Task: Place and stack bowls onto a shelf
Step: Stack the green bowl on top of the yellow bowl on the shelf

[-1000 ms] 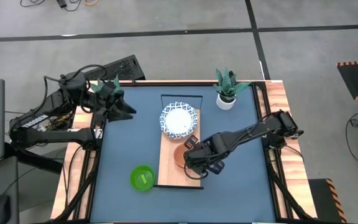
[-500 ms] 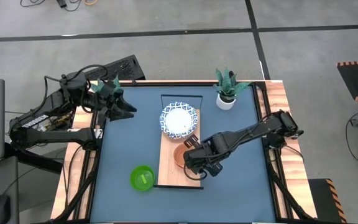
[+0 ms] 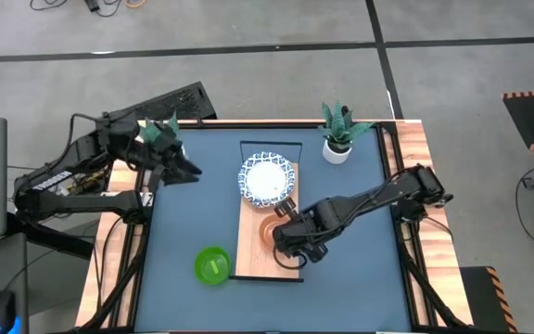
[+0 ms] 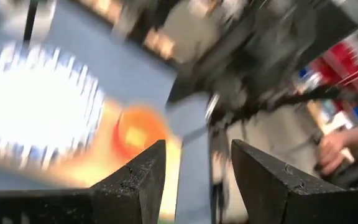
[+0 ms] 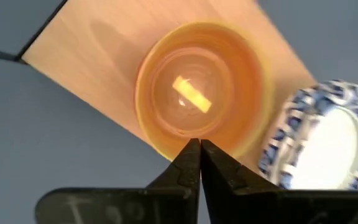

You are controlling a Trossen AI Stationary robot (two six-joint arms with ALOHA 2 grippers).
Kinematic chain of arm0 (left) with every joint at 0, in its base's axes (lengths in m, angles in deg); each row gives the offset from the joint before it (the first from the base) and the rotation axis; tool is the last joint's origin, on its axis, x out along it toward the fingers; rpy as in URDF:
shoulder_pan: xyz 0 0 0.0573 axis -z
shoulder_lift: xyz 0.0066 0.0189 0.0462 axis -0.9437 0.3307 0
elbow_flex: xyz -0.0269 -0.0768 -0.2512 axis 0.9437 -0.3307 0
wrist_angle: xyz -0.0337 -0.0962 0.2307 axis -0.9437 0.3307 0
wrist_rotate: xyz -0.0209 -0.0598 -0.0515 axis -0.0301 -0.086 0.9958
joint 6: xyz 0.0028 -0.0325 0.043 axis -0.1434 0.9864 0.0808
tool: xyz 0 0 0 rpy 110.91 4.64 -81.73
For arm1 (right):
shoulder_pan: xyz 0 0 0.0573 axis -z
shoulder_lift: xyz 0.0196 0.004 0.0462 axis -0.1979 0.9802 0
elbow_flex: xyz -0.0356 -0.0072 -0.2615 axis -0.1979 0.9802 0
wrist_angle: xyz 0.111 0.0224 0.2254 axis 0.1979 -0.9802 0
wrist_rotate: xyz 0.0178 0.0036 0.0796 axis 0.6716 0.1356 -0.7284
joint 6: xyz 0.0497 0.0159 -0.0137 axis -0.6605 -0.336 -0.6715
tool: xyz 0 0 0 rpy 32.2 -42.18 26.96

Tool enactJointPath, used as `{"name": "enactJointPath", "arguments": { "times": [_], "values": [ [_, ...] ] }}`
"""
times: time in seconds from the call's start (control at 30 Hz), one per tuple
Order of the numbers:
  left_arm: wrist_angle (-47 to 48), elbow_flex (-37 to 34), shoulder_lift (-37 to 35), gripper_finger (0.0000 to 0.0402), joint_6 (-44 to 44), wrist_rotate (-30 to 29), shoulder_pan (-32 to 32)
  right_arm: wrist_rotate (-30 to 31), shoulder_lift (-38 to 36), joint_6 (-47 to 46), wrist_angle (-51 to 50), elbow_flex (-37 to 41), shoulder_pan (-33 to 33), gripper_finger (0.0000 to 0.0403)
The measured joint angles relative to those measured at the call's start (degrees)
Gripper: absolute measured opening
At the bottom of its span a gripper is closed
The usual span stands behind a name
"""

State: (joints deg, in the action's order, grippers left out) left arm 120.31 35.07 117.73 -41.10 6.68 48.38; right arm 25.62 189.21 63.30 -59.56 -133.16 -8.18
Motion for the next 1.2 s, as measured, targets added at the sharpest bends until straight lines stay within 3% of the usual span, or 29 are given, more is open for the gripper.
{"name": "enactJointPath", "arguments": {
  "times": [0.2,0.37,0.77,1.2],
  "values": [
    [20.01,-1.87,-0.32,0.0167,0.22,-5.55,4.65,0.15,-0.02,-7.27,-4.46,-2.17,0.15,0.003],
    [24.27,-9.23,-2.29,0.0167,5.18,-7.97,11.2,0.15,-0.02,-11.43,-5.65,-2.17,0.13,0.0033],
    [4.56,-30.35,-3.89,0.0167,20.32,-10.24,26.09,0.04,-0.02,-14.72,-5.68,-2.17,0.17,0.0035],
    [-3.46,-31.28,9.36,0.0167,27.75,-21.57,39.75,-0.79,-0.02,-15.07,-6.45,-2.17,0.24,0.0036]
  ]
}}
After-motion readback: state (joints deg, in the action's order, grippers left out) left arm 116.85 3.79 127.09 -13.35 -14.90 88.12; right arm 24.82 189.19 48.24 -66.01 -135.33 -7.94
